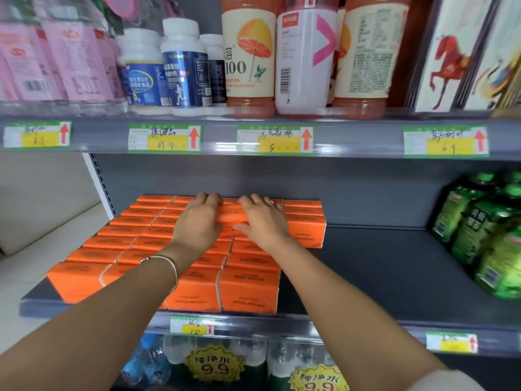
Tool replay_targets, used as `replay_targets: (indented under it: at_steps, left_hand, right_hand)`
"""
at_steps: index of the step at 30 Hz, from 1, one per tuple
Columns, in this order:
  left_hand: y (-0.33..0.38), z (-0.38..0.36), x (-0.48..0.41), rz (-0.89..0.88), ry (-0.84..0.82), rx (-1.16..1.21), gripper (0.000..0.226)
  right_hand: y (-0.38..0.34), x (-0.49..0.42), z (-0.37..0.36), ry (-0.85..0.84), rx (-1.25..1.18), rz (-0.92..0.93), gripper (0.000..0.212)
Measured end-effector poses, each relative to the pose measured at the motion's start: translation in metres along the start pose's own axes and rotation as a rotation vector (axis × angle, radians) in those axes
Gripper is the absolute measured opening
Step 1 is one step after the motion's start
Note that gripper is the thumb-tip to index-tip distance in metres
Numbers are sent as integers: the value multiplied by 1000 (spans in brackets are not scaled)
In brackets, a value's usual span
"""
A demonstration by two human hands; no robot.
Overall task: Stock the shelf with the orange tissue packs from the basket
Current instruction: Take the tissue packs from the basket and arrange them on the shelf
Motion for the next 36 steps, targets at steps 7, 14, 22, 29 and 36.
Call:
replay_targets:
  at_steps: [7, 14, 22, 29, 36]
  left_hand:
    - [26, 2, 16, -15, -14, -88, 58]
    - [48, -47, 26, -114, -326, -145, 57]
    - [46, -79, 11, -121, -419, -117, 58]
    - [71, -113, 9, -141, -494, -153, 56]
    - [61, -123, 6, -105, -546, -158, 60]
  right_hand:
    - [92, 63, 18, 201, -48, -361, 47]
    - [140, 102, -26, 17, -29, -578, 47]
    - [172, 94, -32, -75, 18, -509, 47]
    - [163, 87, -47, -169, 70, -457, 53]
    - [156, 70, -66, -121, -140, -693, 72]
Point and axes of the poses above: each hand's wrist, its own x-axis away from the middle knuckle, its own z-axis out of the back of the hand, y = z × x, the point moved 7 cm from there along -x, towards the middle knuckle, and after that the axes turned 7 degrees about z, right-handed, at the moved point
